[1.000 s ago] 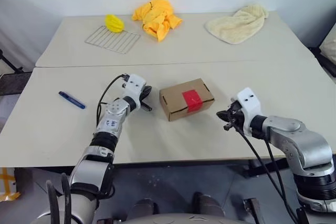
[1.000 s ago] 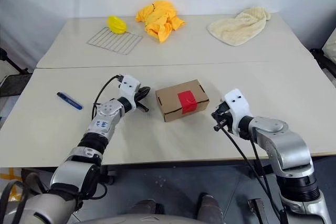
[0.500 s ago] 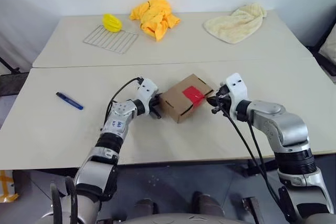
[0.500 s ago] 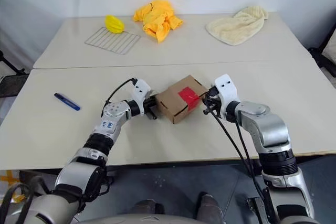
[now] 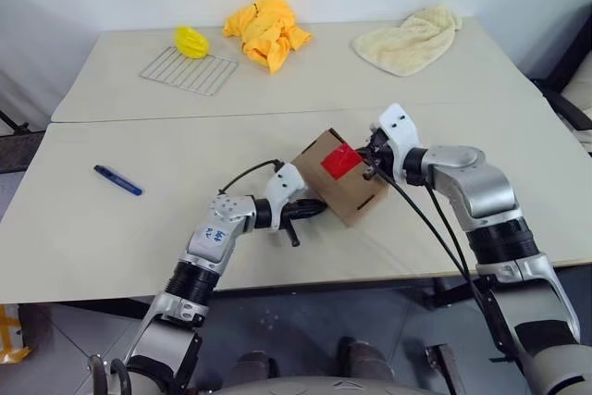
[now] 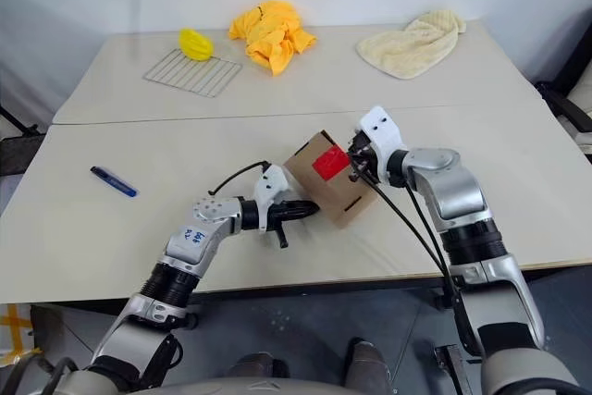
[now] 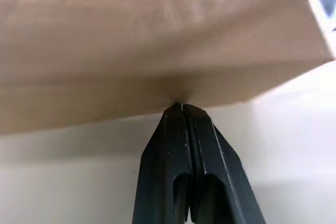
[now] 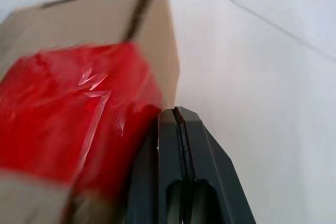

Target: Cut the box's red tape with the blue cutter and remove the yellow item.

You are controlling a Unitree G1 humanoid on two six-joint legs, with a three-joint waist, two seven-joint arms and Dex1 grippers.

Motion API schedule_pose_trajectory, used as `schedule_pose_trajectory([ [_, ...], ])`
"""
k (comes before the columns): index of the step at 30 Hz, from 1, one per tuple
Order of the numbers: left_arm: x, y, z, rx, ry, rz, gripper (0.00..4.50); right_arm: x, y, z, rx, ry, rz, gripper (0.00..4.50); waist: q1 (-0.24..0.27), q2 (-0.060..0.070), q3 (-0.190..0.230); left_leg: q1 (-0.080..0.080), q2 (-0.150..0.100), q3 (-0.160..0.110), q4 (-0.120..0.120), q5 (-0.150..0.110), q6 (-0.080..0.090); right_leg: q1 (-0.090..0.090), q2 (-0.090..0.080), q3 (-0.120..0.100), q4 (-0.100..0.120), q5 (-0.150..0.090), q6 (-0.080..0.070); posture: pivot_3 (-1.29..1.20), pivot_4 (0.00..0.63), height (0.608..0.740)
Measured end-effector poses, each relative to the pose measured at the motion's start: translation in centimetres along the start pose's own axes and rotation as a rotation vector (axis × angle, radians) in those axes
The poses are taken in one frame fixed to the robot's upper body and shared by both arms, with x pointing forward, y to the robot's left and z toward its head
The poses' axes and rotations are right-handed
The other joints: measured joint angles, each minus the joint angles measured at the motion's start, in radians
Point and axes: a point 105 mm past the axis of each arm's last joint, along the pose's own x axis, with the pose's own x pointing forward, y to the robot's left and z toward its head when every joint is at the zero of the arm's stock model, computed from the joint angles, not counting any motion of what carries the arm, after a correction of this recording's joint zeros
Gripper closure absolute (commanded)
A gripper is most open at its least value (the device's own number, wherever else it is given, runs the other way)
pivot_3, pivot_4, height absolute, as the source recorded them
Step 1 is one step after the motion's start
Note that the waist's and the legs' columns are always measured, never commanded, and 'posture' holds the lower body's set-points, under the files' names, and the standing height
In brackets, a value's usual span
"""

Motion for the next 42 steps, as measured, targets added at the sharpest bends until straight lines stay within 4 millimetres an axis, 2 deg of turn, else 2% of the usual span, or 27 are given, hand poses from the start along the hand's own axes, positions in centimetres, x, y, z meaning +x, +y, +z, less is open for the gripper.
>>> schedule_pose_trajectory([
  [6,0.4,-1.1,-0.1,-0.025,0.011,-0.034,4.47,0.1,0.4,-0.5,-0.065,0.031,0.049,4.5,0.002,0.0,0.0,0.0,0.0,0.0,0.001,0.0,0.0,0.0,0.0,0.0,0.0,0.0,0.0,0.0,0.15,0.74],
  [11,0.0,-2.0,0.2,-0.037,0.013,-0.043,4.47,-0.2,-0.2,-3.4,-0.171,0.139,0.012,4.5,0.0,0.0,0.0,0.0,0.0,0.0,0.001,0.0,0.0,0.0,0.0,0.0,0.0,0.0,0.0,0.0,0.15,0.74],
  [16,0.0,-2.7,1.8,-0.029,-0.025,-0.051,4.47,-0.1,-1.3,-2.6,-0.305,0.114,-0.048,4.5,0.001,0.0,0.0,0.0,0.001,-0.001,0.004,0.0,0.0,0.001,0.0,0.001,0.002,0.0,0.0,0.0,0.15,0.74],
  [19,0.0,-3.2,2.8,-0.014,-0.055,-0.057,4.47,-0.1,-1.8,-2.6,-0.267,0.095,-0.085,4.5,0.001,0.0,0.0,0.0,0.001,-0.001,0.005,0.0,0.0,0.002,-0.001,0.001,0.003,0.0,0.0,0.0,0.15,0.74],
  [23,0.3,-3.5,2.8,-0.026,-0.06,-0.063,4.47,-0.5,-2.4,-2.9,-0.167,0.08,-0.097,4.5,0.001,0.0,0.0,0.0,0.001,-0.001,0.005,0.0,0.0,0.001,-0.001,0.001,0.003,0.0,0.0,0.0,0.15,0.74],
  [29,0.8,-4.2,2.4,-0.042,-0.057,-0.084,4.47,-0.4,-1.1,-3.1,-0.06,0.057,-0.021,4.5,0.002,0.0,0.0,0.0,0.001,-0.001,0.005,0.0,0.0,0.001,-0.001,0.001,0.003,0.0,0.0,0.0,0.15,0.74],
  [42,1.6,-5.2,1.2,-0.101,-0.08,-0.054,4.47,-2.9,-1.3,-2.9,-0.032,0.061,-0.022,4.5,0.005,0.0,0.0,-0.001,0.0,-0.001,0.005,0.0,0.0,0.001,-0.001,0.001,0.003,0.0,0.0,0.0,0.15,0.74],
])
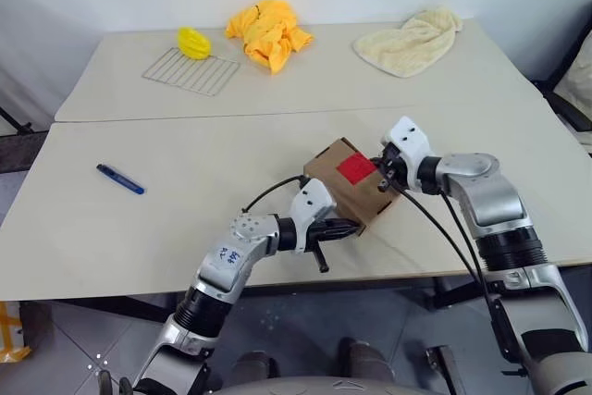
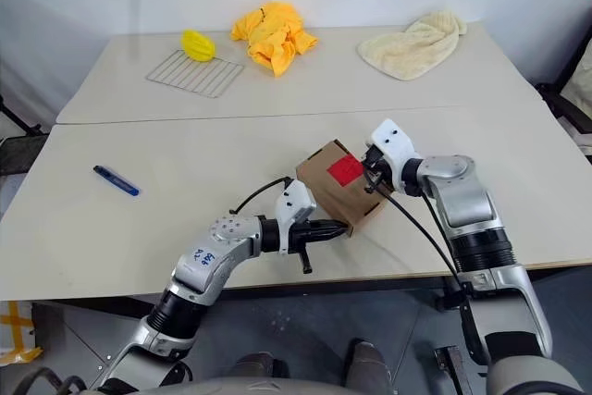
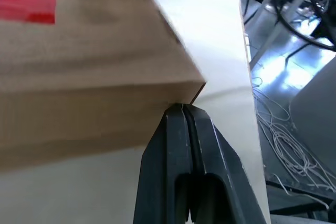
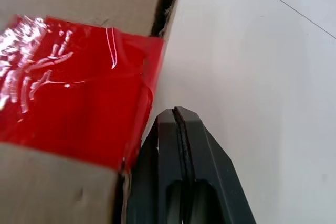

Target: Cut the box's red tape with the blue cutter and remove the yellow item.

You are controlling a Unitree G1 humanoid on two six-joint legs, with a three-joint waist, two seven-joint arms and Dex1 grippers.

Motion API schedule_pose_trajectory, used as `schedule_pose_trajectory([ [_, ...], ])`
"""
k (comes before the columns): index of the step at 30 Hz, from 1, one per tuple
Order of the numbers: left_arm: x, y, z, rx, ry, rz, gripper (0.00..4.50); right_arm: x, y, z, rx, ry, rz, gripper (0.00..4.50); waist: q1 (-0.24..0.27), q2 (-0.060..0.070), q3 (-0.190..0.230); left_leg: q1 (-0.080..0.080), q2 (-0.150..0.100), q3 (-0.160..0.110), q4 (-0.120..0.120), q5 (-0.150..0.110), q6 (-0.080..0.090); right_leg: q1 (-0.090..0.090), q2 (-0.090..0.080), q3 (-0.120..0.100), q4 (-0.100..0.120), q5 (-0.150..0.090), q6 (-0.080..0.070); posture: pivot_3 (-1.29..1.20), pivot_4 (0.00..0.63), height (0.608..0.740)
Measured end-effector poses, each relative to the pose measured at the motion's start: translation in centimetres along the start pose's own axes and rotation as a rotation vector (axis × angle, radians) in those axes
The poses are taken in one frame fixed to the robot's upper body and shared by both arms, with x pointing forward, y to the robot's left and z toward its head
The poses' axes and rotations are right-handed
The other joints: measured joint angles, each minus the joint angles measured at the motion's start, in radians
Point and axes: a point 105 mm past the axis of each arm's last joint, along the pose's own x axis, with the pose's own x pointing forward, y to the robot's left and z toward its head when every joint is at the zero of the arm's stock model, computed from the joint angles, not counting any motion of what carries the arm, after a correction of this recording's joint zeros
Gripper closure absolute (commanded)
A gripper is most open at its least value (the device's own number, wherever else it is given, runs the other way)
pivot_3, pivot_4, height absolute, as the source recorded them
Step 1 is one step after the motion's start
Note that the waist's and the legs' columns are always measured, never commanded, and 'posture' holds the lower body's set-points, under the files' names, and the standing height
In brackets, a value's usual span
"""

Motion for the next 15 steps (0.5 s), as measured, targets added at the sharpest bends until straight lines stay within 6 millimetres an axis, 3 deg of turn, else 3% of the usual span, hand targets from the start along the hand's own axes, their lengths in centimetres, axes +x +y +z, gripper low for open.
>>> schedule_pose_trajectory([
  [4,0.0,-0.4,-0.4,-0.016,0.002,0.011,4.47,-1.5,-1.9,-0.2,0.004,-0.001,-0.075,4.5,0.001,0.0,0.0,0.0,0.0,0.0,0.0,0.0,0.0,0.0,0.0,0.0,0.0,0.0,0.0,0.0,0.15,0.74],
  [9,-1.0,0.8,-0.4,-0.03,0.007,0.08,4.47,-3.4,-4.8,0.6,0.037,-0.036,-0.207,4.5,-0.002,0.0,0.0,0.0,0.0,0.0,0.0,0.0,0.0,0.0,0.0,0.0,0.0,0.0,0.0,0.0,0.15,0.74],
  [12,-3.5,3.2,-0.4,-0.064,-0.008,0.222,4.47,-5.3,-6.2,0.5,0.093,-0.062,-0.282,4.5,-0.001,0.0,0.0,0.0,0.0,0.0,0.0,0.0,0.0,0.0,0.0,0.0,0.0,0.0,0.0,0.0,0.15,0.74],
  [15,-7.5,5.8,-1.8,-0.118,-0.015,0.424,4.47,-7.5,-5.8,-0.1,0.22,-0.129,-0.288,4.5,0.001,0.0,0.0,0.0,0.001,0.0,-0.001,0.0,0.0,0.0,0.0,0.0,-0.001,0.0,0.0,0.0,0.15,0.74],
])
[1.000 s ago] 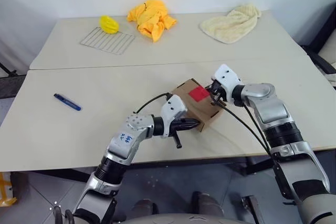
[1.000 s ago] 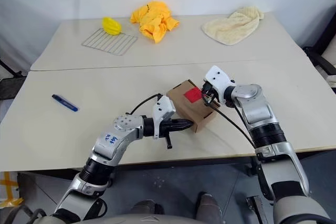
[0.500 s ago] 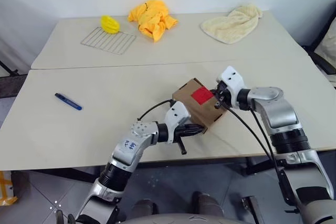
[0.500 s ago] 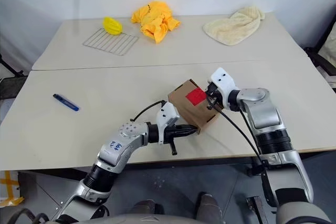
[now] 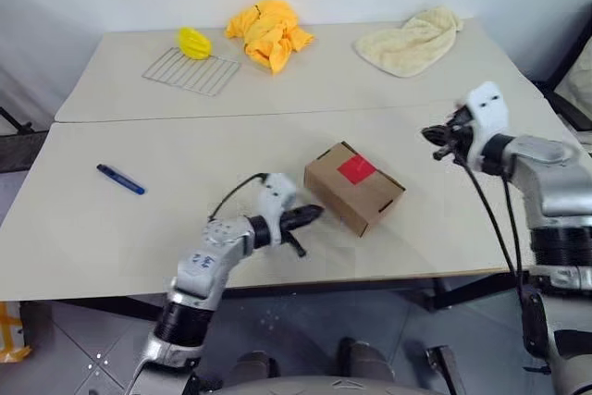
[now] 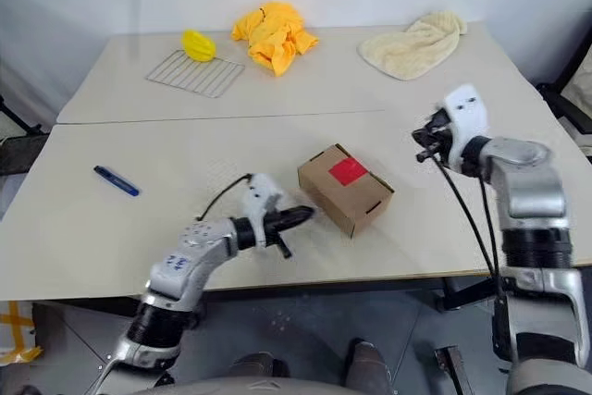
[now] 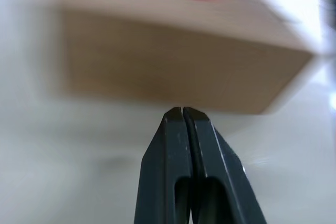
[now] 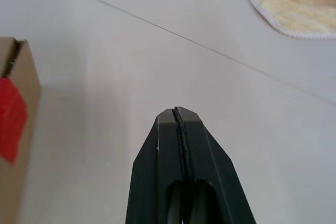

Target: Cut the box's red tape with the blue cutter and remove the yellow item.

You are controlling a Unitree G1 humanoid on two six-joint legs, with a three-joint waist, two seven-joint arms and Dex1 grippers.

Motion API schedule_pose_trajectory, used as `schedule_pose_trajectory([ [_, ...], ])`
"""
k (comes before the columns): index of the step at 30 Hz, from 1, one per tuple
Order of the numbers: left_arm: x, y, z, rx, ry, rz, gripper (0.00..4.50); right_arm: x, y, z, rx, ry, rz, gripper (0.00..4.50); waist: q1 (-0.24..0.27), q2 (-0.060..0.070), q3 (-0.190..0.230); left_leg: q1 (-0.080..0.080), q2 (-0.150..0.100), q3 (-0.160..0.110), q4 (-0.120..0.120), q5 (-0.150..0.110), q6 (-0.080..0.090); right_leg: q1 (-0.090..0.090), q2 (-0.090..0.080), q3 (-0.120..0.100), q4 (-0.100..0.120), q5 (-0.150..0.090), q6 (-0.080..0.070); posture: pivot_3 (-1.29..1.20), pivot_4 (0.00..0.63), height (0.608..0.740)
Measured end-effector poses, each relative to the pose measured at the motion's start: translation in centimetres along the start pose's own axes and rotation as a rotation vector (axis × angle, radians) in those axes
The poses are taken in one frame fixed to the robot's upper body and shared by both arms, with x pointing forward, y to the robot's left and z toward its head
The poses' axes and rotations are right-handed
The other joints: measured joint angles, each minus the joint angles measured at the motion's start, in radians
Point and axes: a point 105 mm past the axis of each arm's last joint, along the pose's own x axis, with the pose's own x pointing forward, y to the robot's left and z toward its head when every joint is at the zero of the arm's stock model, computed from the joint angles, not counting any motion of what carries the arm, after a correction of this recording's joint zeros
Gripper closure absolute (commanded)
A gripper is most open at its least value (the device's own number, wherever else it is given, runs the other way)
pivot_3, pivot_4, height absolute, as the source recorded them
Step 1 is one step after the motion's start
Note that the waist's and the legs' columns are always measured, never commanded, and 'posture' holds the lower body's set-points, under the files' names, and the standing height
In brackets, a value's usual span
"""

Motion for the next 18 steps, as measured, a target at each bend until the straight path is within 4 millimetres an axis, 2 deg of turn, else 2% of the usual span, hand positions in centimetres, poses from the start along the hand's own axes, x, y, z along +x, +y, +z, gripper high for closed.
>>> schedule_pose_trajectory([
  [1,-0.7,0.9,-0.3,-0.01,-0.001,0.051,4.47,-0.7,0.2,-0.4,0.051,-0.006,0.012,4.5,0.001,0.0,0.0,0.0,0.0,0.0,0.0,0.0,0.0,0.0,0.0,0.0,0.0,0.0,0.0,0.0,0.15,0.74],
  [2,-1.5,2.0,-0.6,-0.021,-0.007,0.114,4.1,-1.7,1.0,-1.0,0.106,-0.017,0.051,4.33,0.005,0.0,0.0,0.0,0.0,0.0,0.0,0.0,0.0,0.0,0.0,0.0,0.0,0.0,0.0,0.0,0.15,0.74],
  [4,-2.6,3.4,-0.8,-0.028,-0.018,0.205,3.63,-2.9,3.0,-1.9,0.174,-0.012,0.149,3.9,0.012,0.0,0.0,0.0,0.0,0.0,0.001,-0.001,0.001,0.0,0.0,0.001,0.0,0.0,0.0,0.0,0.15,0.74],
  [6,-3.3,4.6,-0.6,-0.014,-0.031,0.299,3.04,-3.9,4.9,-2.6,0.224,-0.002,0.239,3.25,0.019,0.0,0.0,0.0,0.0,0.0,0.002,-0.001,0.001,0.001,0.0,0.001,0.0,0.001,0.0,0.0,0.15,0.74],
  [9,-4.4,6.1,0.0,0.015,-0.062,0.426,2.14,-4.9,6.4,-3.2,0.263,0.01,0.31,2.23,0.024,0.0,0.0,0.0,-0.001,0.0,0.002,-0.001,0.002,0.001,0.0,0.002,0.0,0.002,0.0,0.0,0.15,0.74],
  [15,-5.5,7.6,0.5,0.016,-0.105,0.608,0.34,-6.1,8.5,-2.4,0.256,-0.031,0.447,0.18,0.024,-0.001,0.001,0.0,-0.001,0.001,0.002,-0.002,0.002,0.0,0.0,0.002,-0.001,0.002,0.0,0.0,0.15,0.74],
  [16,-5.7,7.9,0.7,0.018,-0.111,0.635,0.02,-6.1,8.5,-2.1,0.247,-0.049,0.456,0.0,0.024,-0.002,0.001,0.0,-0.001,0.001,0.002,-0.002,0.002,0.001,0.0,0.002,-0.001,0.002,0.0,0.0,0.15,0.74],
  [18,-6.0,8.3,1.2,0.028,-0.126,0.676,0.02,-6.2,8.5,-1.5,0.223,-0.078,0.464,0.0,0.023,-0.002,0.001,0.0,-0.001,0.001,0.002,-0.002,0.002,0.0,0.0,0.002,-0.001,0.002,0.0,0.0,0.15,0.74],
])
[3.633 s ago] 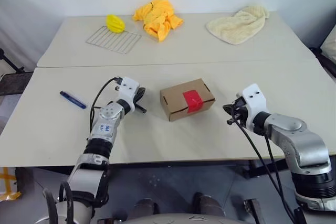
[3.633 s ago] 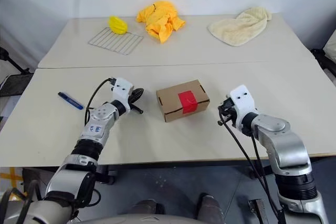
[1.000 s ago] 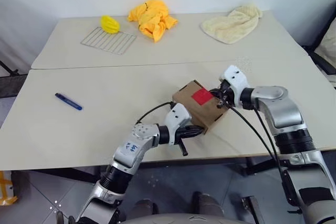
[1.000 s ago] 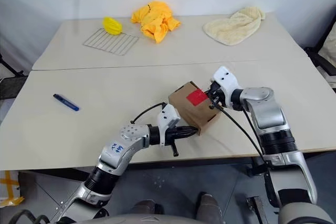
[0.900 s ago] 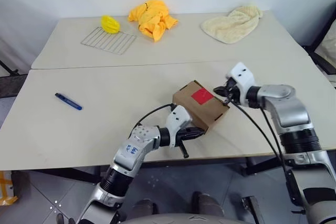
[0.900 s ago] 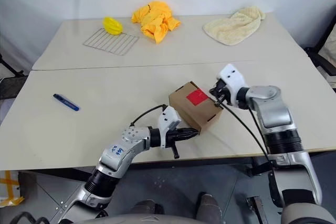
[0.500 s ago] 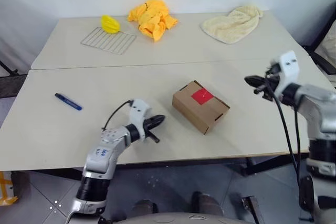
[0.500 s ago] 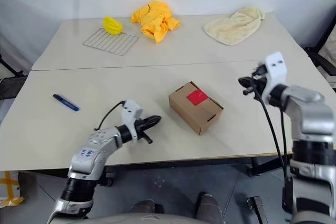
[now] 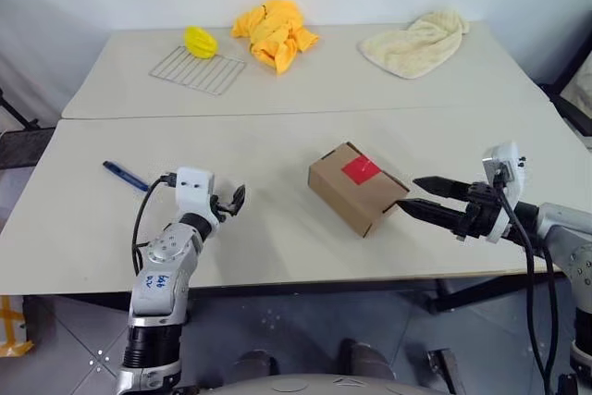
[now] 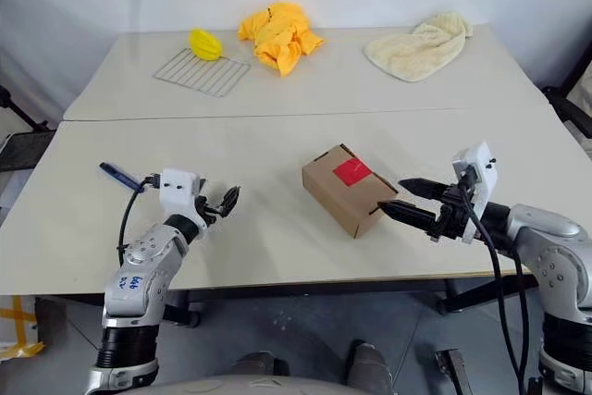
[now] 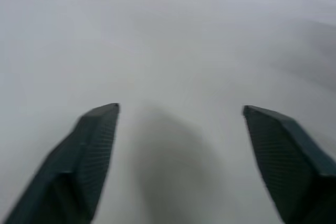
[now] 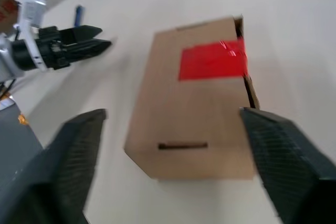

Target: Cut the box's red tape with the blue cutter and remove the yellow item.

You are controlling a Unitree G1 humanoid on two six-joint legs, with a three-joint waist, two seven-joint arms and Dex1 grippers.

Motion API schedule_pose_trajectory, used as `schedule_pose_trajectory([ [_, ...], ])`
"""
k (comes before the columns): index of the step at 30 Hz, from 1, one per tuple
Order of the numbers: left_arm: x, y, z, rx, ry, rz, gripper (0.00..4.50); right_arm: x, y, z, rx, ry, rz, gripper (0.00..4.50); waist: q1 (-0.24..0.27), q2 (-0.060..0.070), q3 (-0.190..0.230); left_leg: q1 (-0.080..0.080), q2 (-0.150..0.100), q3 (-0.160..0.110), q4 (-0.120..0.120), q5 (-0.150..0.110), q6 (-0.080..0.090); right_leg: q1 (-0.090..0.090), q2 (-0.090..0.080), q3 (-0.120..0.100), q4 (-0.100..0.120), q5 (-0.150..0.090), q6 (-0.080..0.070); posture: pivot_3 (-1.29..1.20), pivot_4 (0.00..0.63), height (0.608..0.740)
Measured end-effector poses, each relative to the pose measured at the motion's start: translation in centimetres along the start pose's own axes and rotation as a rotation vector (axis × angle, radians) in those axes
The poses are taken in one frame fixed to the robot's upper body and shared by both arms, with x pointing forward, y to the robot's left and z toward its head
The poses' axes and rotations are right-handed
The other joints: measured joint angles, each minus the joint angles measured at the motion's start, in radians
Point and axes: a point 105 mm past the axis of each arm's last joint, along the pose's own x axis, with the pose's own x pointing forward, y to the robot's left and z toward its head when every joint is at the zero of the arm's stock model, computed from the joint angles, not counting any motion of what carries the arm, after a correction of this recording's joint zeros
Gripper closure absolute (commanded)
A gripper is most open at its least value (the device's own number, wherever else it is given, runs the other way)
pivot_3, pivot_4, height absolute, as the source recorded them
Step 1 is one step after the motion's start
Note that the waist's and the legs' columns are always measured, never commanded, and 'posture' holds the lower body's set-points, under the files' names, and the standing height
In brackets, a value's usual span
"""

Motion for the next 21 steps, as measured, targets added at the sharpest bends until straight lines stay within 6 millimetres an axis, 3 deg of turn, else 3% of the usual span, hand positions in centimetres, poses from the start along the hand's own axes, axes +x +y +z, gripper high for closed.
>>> schedule_pose_trajectory([
  [3,0.1,0.5,1.2,0.011,-0.038,0.048,0.02,-0.1,0.0,0.9,-0.05,-0.027,0.013,0.0,0.001,0.0,0.0,0.0,0.0,0.0,0.0,0.0,0.0,0.0,0.0,0.0,0.0,0.0,0.0,0.0,0.15,0.74],
  [6,0.3,2.2,2.5,-0.004,-0.065,0.175,0.02,0.1,-0.3,1.6,-0.083,-0.061,0.029,0.0,0.0,-0.003,0.002,0.0,0.0,0.0,0.0,0.0,0.0,0.0,0.0,0.0,0.0,0.0,0.0,0.0,0.15,0.74],
  [16,0.8,5.3,4.9,-0.142,-0.105,0.46,0.02,1.6,-0.7,2.0,-0.129,-0.056,0.053,0.0,0.002,-0.01,0.006,0.0,0.0,0.0,0.001,0.0,0.0,0.0,0.0,0.0,0.0,0.0,0.0,0.0,0.15,0.74],
  [21,1.7,7.4,5.6,-0.119,-0.056,0.707,0.02,2.6,-0.5,2.4,-0.138,-0.06,0.083,0.0,0.002,-0.011,0.007,0.0,0.0,0.0,0.0,0.0,0.0,0.0,0.0,-0.001,0.0,0.0,0.001,0.0,0.15,0.74],
])
